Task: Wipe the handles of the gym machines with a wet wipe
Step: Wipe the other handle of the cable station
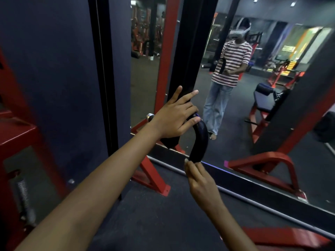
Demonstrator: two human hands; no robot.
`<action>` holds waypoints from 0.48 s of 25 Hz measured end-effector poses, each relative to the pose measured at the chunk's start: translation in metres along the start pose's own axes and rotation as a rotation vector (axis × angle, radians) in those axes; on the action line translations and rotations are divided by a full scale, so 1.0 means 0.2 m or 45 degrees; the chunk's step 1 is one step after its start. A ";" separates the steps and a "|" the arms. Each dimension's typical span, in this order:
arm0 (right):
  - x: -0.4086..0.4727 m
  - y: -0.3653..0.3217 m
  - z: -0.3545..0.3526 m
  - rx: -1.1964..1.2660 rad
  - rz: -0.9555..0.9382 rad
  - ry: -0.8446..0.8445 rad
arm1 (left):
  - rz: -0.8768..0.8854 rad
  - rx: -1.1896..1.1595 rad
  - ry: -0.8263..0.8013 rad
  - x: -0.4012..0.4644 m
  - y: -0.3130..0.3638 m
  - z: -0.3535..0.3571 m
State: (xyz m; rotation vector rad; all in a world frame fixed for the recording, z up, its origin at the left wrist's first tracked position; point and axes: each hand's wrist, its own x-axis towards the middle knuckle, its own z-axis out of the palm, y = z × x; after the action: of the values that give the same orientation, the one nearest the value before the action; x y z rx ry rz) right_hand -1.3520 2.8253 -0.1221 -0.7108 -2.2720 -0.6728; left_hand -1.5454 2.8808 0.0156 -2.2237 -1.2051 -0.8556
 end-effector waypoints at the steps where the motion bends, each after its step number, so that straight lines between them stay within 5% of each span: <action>1: -0.01 -0.01 0.01 -0.020 -0.012 -0.035 | 0.001 0.004 -0.004 0.00 0.00 0.00; 5: 0.01 -0.02 -0.02 -0.048 -0.030 -0.101 | -0.011 -0.008 -0.014 0.01 0.00 0.01; 12: 0.31 0.12 -0.26 -0.070 -0.001 0.182 | -0.013 -0.050 -0.003 0.00 -0.01 0.00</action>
State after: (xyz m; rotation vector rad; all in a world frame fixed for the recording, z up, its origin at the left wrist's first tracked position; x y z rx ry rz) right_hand -1.3539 2.8290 -0.0386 -0.6664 -2.1308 -0.7644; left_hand -1.5468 2.8811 0.0164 -2.2517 -1.2123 -0.8878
